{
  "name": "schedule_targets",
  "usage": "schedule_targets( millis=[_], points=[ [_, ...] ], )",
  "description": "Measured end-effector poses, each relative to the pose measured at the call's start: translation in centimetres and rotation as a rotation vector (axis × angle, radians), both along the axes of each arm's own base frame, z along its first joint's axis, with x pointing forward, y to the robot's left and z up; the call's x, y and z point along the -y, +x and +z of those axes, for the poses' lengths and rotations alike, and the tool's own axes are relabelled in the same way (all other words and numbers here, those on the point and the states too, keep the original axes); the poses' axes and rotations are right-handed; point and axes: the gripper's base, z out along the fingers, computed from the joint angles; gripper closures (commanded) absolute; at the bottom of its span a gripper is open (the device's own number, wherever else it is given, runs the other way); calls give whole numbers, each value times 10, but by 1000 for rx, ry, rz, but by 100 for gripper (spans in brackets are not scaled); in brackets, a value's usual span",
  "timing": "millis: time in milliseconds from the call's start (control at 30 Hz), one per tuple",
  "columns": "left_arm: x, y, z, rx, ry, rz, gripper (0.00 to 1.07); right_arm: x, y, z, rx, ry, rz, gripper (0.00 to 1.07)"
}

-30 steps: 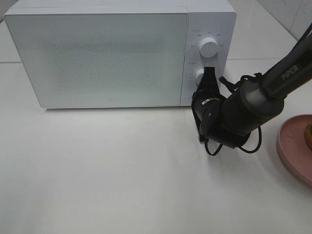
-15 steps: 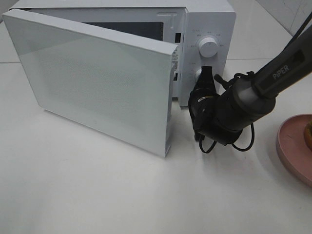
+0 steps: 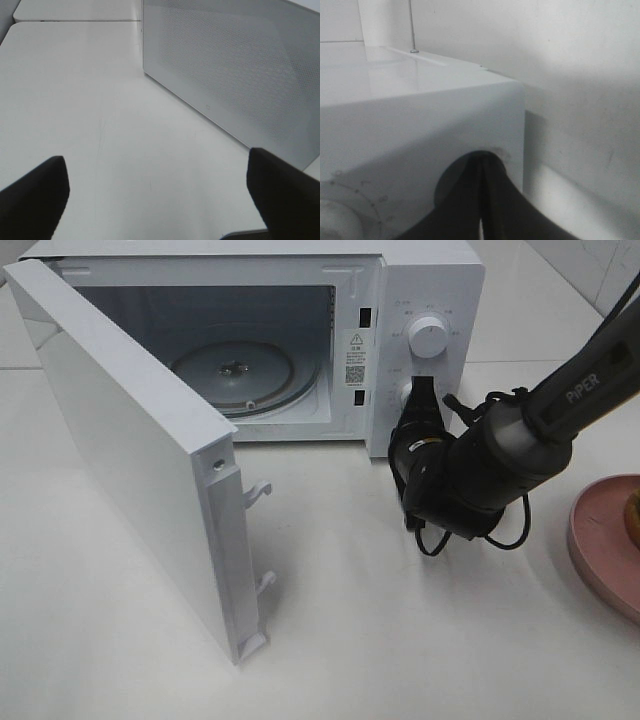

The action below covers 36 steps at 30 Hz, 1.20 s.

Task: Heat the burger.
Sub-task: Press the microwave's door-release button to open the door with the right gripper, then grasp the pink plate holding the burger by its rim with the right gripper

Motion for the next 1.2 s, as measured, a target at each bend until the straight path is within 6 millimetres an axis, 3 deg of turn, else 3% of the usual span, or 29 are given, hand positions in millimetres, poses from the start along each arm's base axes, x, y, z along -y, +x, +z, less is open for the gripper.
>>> schedule_targets(
  millis=[700, 1200],
  points=[
    [0, 0, 0, 1, 0, 0, 18, 13, -24, 19, -16, -42, 91, 107],
    [0, 0, 0, 1, 0, 0, 18, 22, -61, 38, -122, -148, 306, 107]
  ],
)
